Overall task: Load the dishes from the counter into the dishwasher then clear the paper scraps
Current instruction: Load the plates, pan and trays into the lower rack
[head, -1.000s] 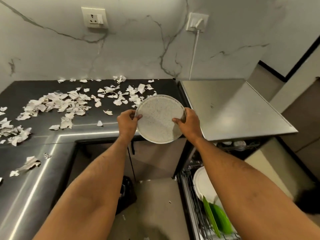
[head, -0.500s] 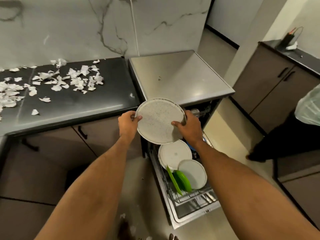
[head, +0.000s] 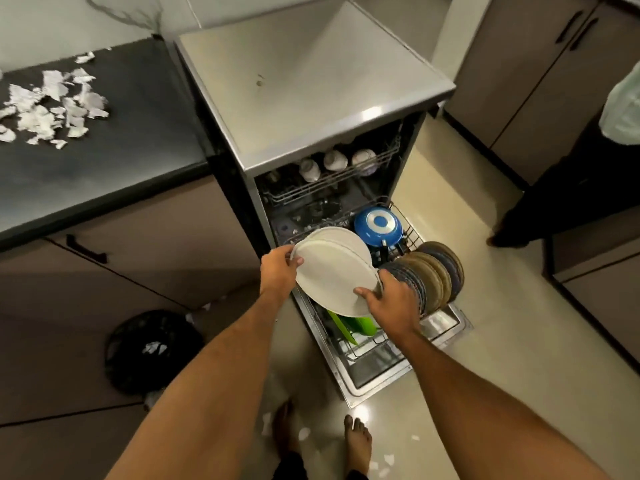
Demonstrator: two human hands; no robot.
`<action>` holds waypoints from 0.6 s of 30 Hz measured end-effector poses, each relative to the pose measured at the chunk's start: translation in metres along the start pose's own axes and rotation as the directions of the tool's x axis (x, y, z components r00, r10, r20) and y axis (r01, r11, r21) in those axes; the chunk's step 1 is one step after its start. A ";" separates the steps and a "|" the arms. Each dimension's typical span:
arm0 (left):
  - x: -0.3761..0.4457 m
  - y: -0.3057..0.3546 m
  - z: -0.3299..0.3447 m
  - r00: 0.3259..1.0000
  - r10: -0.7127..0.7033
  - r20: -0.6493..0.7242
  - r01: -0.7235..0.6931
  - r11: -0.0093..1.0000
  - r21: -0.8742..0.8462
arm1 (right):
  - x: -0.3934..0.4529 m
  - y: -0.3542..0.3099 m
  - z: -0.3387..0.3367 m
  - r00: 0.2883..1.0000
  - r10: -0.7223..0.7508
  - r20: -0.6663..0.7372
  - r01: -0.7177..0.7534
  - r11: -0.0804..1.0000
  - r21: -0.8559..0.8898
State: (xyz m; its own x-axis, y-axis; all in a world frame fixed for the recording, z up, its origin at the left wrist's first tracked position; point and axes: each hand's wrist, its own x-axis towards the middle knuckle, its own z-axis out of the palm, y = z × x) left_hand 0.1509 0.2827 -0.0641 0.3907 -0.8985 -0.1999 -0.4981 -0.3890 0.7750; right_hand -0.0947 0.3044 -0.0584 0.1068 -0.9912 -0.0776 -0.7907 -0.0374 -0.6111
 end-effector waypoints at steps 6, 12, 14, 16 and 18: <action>0.033 -0.070 0.066 0.986 0.012 0.166 -0.029 0.995 0.100 | -0.023 0.055 0.080 0.998 0.064 0.001 -0.064 0.994 -0.085; 0.058 -0.124 0.119 0.974 -0.018 0.228 -0.010 0.992 0.122 | -0.035 0.091 0.157 0.992 0.128 -0.012 -0.129 0.986 -0.110; 0.063 -0.141 0.133 0.969 -0.025 0.245 -0.007 0.992 0.127 | -0.037 0.098 0.174 0.990 0.140 -0.020 -0.141 0.984 -0.108; 0.068 -0.159 0.147 0.966 -0.047 0.256 0.016 0.992 0.125 | -0.037 0.108 0.192 0.984 0.175 -0.012 -0.175 0.980 -0.096; 0.072 -0.173 0.156 0.965 -0.080 0.251 0.052 0.992 0.113 | -0.035 0.117 0.207 0.981 0.194 0.004 -0.192 0.977 -0.095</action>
State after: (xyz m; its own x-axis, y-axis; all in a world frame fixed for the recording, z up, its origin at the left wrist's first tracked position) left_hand 0.1442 0.2537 -0.3061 0.2221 -0.8869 -0.4051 -0.5611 -0.4561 0.6907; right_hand -0.0665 0.3604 -0.2900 -0.0458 -0.9792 -0.1976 -0.8499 0.1421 -0.5073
